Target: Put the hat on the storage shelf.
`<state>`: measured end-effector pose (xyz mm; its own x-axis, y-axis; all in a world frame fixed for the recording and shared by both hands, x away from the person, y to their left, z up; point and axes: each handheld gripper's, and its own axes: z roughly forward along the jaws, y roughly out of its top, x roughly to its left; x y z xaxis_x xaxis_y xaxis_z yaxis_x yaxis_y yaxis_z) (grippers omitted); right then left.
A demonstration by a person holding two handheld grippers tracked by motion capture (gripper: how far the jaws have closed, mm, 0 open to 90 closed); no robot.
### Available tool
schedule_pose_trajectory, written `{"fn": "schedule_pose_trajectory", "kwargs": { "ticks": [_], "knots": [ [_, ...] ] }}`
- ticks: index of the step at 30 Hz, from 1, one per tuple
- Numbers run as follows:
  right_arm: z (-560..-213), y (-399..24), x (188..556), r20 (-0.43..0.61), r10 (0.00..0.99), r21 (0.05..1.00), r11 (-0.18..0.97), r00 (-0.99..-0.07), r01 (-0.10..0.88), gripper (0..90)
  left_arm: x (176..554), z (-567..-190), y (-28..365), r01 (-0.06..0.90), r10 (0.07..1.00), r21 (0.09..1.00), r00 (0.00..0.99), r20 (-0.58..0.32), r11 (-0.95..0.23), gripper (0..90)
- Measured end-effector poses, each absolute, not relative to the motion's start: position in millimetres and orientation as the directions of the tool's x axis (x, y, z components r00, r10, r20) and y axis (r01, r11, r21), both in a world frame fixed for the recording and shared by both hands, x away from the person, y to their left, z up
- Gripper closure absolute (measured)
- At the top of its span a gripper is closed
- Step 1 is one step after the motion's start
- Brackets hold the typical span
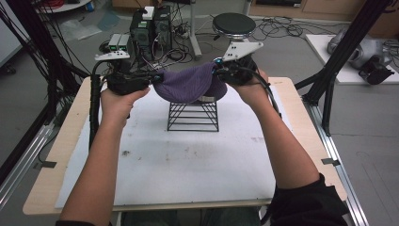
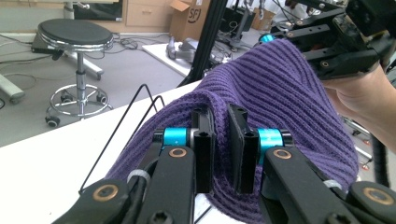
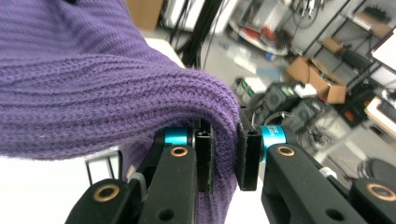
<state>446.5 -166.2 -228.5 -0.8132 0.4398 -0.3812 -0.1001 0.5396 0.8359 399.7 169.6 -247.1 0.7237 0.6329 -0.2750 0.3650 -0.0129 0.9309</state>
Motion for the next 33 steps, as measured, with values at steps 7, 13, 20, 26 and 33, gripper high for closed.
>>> {"fn": "schedule_pose_trajectory", "kwargs": {
  "ticks": [7,13,20,26,33],
  "knots": [
    [-262,-178,446,-0.320,0.462,0.848,0.530,-0.827,-0.032,81.2,402,-260,165,0.387,0.622,0.922,0.726,-0.293,-0.017,81.6],
    [-278,-185,446,-0.285,0.479,0.851,0.525,-0.831,0.011,81.2,405,-278,158,0.413,0.615,0.911,0.723,-0.315,-0.019,81.5],
    [-304,-188,447,-0.253,0.484,0.842,0.537,-0.837,0.056,81.0,410,-300,153,0.456,0.621,0.890,0.705,-0.342,-0.028,81.1],
    [-322,-188,453,-0.216,0.495,0.840,0.533,-0.841,0.098,80.4,416,-315,153,0.488,0.626,0.872,0.687,-0.368,-0.023,81.1],
    [-330,-186,456,-0.208,0.490,0.838,0.536,-0.847,0.104,80.1,420,-326,155,0.512,0.623,0.859,0.676,-0.393,-0.013,81.0]
  ]
}}
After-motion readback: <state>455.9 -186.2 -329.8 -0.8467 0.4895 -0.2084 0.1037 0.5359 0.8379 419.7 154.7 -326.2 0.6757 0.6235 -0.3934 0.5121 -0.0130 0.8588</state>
